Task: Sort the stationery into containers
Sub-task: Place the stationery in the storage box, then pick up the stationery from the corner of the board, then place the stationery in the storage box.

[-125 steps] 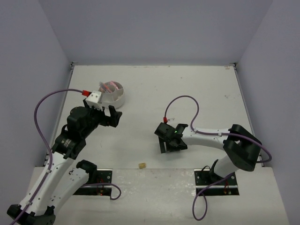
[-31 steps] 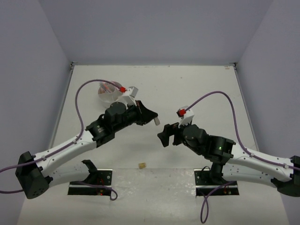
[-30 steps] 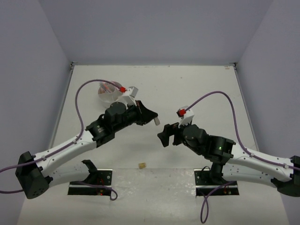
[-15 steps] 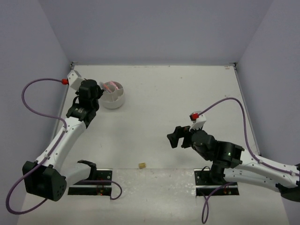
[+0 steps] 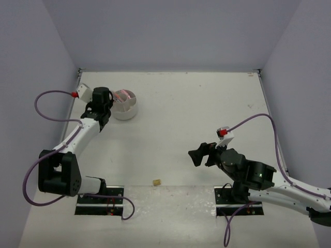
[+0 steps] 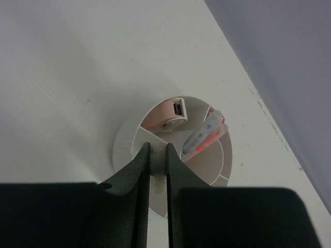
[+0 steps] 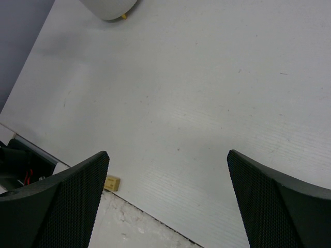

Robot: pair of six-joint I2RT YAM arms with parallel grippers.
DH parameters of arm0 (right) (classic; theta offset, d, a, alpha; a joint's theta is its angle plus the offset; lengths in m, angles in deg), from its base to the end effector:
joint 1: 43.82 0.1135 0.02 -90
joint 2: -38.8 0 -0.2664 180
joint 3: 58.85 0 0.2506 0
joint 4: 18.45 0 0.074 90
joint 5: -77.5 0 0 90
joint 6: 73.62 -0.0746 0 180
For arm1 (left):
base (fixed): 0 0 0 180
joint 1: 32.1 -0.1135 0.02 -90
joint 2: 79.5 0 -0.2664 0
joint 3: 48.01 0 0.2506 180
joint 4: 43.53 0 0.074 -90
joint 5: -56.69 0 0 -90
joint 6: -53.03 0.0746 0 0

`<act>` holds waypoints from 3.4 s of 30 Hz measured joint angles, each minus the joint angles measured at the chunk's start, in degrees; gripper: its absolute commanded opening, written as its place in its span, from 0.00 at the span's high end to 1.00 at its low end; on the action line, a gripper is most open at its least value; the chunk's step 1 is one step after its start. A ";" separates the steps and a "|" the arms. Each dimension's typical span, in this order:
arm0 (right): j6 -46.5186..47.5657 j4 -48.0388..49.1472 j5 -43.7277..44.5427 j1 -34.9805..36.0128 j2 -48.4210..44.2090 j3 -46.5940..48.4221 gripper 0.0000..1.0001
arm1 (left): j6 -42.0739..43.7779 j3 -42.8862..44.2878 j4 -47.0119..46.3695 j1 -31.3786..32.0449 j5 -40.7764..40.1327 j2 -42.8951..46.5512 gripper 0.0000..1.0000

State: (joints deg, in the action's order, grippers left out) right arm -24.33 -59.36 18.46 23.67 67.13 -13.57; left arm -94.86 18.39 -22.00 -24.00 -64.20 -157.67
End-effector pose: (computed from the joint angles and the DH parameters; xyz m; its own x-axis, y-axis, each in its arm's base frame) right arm 0.0934 0.1251 0.2569 -0.5172 0.2130 -0.8290 -0.3627 0.8228 0.4377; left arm 0.3282 -0.0080 0.2473 -0.0315 -0.7297 -0.6830 -0.6219 0.5493 -0.5581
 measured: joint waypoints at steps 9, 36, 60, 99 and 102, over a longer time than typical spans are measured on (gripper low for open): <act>0.02 -0.06 -0.88 0.02 1.90 -0.07 0.01 | -2.13 -4.01 -6.24 -0.22 3.92 -2.95 1.00; -1.41 5.62 -16.85 1.15 41.34 9.62 0.18 | -0.45 -10.09 -7.86 -0.53 16.58 24.93 0.00; 29.66 -0.42 -27.31 13.33 69.30 30.57 0.42 | 30.86 -12.33 14.59 -0.54 45.16 46.00 0.00; 31.82 16.60 -20.74 4.91 32.85 12.28 1.00 | 1.89 -31.95 -22.49 20.45 62.90 38.93 0.16; 31.06 16.82 -19.14 4.72 31.13 12.06 1.00 | 0.71 -31.12 -26.46 25.77 60.16 35.00 0.21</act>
State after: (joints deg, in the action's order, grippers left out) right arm 6.73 -42.53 -0.67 28.39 98.26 -1.51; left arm -94.15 -12.73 -48.46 1.76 -4.04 -122.67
